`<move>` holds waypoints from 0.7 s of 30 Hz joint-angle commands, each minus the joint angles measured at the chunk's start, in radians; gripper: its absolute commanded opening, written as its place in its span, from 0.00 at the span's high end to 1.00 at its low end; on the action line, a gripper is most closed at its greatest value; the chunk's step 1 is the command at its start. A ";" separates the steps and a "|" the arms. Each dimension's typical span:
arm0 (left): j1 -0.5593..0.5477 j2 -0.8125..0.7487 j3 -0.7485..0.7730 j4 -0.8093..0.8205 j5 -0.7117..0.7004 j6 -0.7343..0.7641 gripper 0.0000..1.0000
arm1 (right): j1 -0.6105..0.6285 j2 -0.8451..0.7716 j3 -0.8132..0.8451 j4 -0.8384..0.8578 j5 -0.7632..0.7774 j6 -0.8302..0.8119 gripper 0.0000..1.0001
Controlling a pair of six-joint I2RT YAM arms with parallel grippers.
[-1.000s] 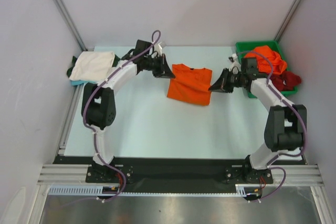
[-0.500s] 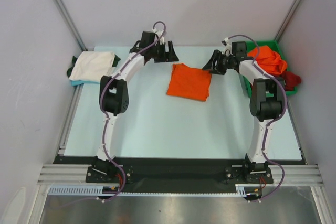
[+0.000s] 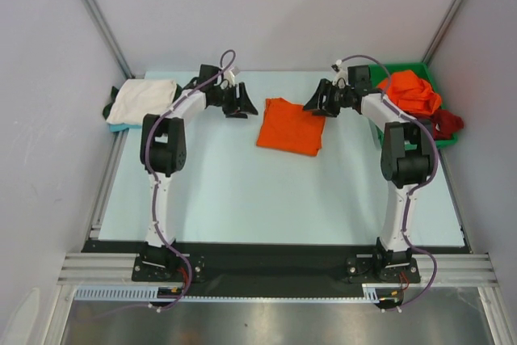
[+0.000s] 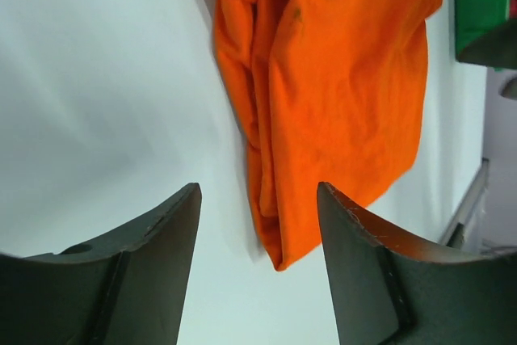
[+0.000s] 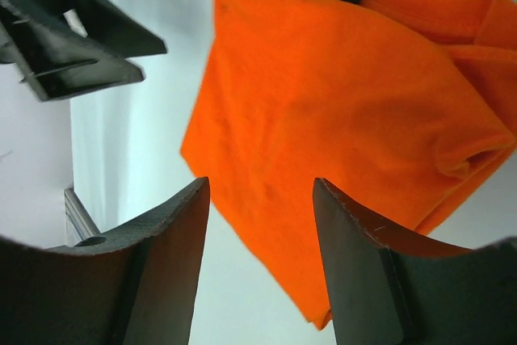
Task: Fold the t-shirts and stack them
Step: Fold the tshirt, then neatly place the folded tshirt to the corner
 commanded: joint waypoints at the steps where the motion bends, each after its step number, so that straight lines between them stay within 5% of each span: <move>1: -0.017 0.006 -0.005 0.037 0.125 -0.011 0.36 | -0.003 0.061 0.046 -0.025 0.002 -0.001 0.41; 13: -0.058 0.147 0.070 0.056 0.127 -0.035 0.32 | 0.000 0.149 0.040 -0.066 0.061 -0.056 0.40; 21: -0.125 0.241 0.167 0.104 0.122 -0.070 0.42 | 0.005 0.203 0.069 -0.079 0.076 -0.061 0.39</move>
